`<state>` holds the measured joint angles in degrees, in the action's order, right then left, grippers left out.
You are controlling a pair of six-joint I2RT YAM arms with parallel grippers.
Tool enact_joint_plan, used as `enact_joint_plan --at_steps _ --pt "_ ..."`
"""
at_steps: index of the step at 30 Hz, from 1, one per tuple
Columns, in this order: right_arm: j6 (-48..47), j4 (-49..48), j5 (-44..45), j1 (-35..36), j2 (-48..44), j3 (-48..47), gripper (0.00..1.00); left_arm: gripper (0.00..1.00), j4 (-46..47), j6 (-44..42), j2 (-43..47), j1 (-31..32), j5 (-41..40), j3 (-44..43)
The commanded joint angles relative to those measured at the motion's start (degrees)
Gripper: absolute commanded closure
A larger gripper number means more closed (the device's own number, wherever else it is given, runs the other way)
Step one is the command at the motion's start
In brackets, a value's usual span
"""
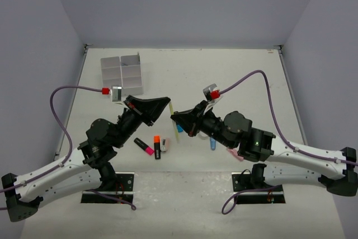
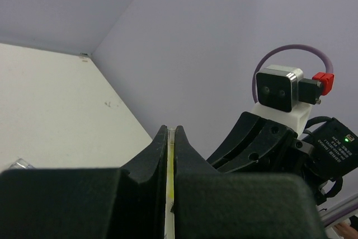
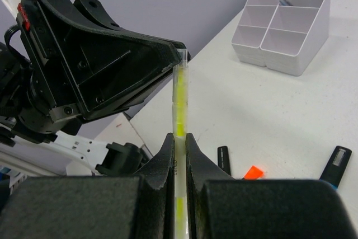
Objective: Sort the stationery into containers
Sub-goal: Close the pen cap on the pen.
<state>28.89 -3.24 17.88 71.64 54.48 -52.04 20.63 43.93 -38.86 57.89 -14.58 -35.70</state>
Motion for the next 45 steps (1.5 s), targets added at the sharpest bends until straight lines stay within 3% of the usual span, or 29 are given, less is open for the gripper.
enact_joint_plan --at_steps 1,4,7,9,12,17,20,21,22,23,29,30,31,33,34,36,38,41,45 --pt "-2.13 -10.14 -0.44 -0.09 1.64 -2.97 1.00 1.00 -1.87 -2.44 -0.63 0.30 2.71 1.60" --pt "-3.54 -13.46 -0.54 -0.09 2.16 -0.88 1.00 0.97 -3.58 -3.20 -1.05 0.30 3.05 -0.12" --pt "-3.61 -14.43 -0.99 -0.09 1.67 0.66 1.00 0.77 -7.01 -4.51 -1.64 0.30 2.11 -2.79" --pt "-3.54 -14.35 -1.09 -0.09 1.43 1.19 1.00 0.73 -8.93 -5.29 -1.74 0.30 1.36 -3.88" --pt "-3.35 -13.61 -1.09 -0.09 1.39 1.33 1.00 0.75 -9.73 -5.52 -1.36 0.30 1.04 -4.29" --pt "-3.31 -12.86 -1.52 -0.09 1.41 0.89 1.00 1.00 -9.55 -5.60 -1.03 0.30 1.90 -4.54" --pt "-3.69 -11.59 -3.01 -0.09 2.11 0.19 1.00 1.00 -7.98 -6.64 -0.83 0.30 4.54 -4.55" --pt "-3.92 -11.18 -3.25 -0.09 2.19 0.19 0.97 1.00 -7.76 -7.31 -0.46 0.30 4.84 -4.55" --pt "-3.78 -10.35 -5.39 -0.09 2.81 0.26 0.69 1.00 -5.76 -8.49 0.10 0.30 7.61 -4.48" --pt "-3.58 -10.12 -6.73 -0.09 3.40 0.63 0.65 1.00 -4.63 -9.35 0.91 0.30 9.00 -4.38" --pt "-0.82 -12.82 -10.20 -0.09 4.31 4.29 0.66 1.00 -2.87 -13.10 2.49 0.30 11.63 -6.10" --pt "-0.83 -12.79 -10.45 -0.09 4.59 3.98 0.82 1.00 -3.09 -13.27 2.15 0.30 11.68 -6.58" --pt "-0.90 -12.67 -10.54 -0.09 4.84 3.58 0.92 1.00 -3.22 -13.38 1.83 0.30 11.72 -6.96" --pt "-1.14 -12.77 -10.41 -0.05 5.07 3.02 1.00 1.00 -3.40 -13.56 0.93 0.30 11.73 -7.63" --pt "-1.43 -12.97 -10.41 -0.03 4.95 2.73 1.00 0.94 -3.64 -13.65 0.52 0.30 11.51 -8.14" --pt "-1.85 -12.67 -10.47 -0.09 4.58 2.35 1.00 0.59 -4.98 -14.02 0.13 0.30 10.18 -8.77" --pt "-2.41 -11.77 -10.25 -0.09 4.33 2.29 1.00 0.35 -6.56 -14.54 -0.14 0.30 8.28 -9.84" --pt "-3.36 -11.24 -10.47 -0.07 4.03 2.86 1.00 0.31 -9.37 -15.38 -0.29 0.28 6.34 -11.38" --pt "-3.44 -11.80 -10.56 -0.09 3.61 3.94 1.00 0.44 -10.94 -16.07 0.04 0.30 4.57 -13.43"
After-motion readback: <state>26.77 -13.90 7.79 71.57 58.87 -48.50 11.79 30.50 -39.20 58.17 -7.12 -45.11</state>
